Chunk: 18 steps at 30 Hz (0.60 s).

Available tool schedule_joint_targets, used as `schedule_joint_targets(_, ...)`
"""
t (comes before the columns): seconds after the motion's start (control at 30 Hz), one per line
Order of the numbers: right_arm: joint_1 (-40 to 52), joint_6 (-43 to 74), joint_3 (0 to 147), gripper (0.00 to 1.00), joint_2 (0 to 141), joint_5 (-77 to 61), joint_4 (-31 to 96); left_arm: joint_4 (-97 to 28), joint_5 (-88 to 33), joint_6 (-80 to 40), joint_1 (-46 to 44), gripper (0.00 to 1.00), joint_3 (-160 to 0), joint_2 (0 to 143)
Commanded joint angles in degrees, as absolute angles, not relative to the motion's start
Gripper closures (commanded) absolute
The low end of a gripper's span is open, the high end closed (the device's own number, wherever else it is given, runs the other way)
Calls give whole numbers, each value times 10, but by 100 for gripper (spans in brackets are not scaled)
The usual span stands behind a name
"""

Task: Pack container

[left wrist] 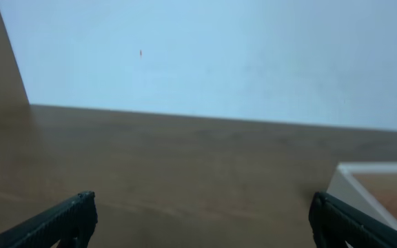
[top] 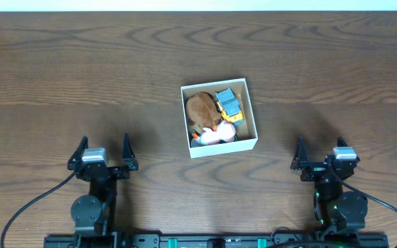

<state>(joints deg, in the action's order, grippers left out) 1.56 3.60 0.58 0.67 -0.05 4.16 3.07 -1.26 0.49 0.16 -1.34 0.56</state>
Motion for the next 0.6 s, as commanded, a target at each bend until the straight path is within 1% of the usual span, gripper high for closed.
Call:
schedule_joint_targets(0.0,10,27,3,1,3,-2,42,12,-5,27,4,2,-2,1)
schedule_joint_targets(0.17,10,27,3,1,3,-2,42,-4,8,34,4,2,-2,1)
schedule_joint_targets(0.33,10,27,3,1,3,-2,42,-13,7,75,4,2,-2,1)
schedule_joint_targets(0.4,10,27,3,1,3,-2,42,-44,7,75,4,2,-2,1)
schedule_joint_targets(0.57,10,27,3,1,3,-2,42,-42,5,72,-1,2,-2,1)
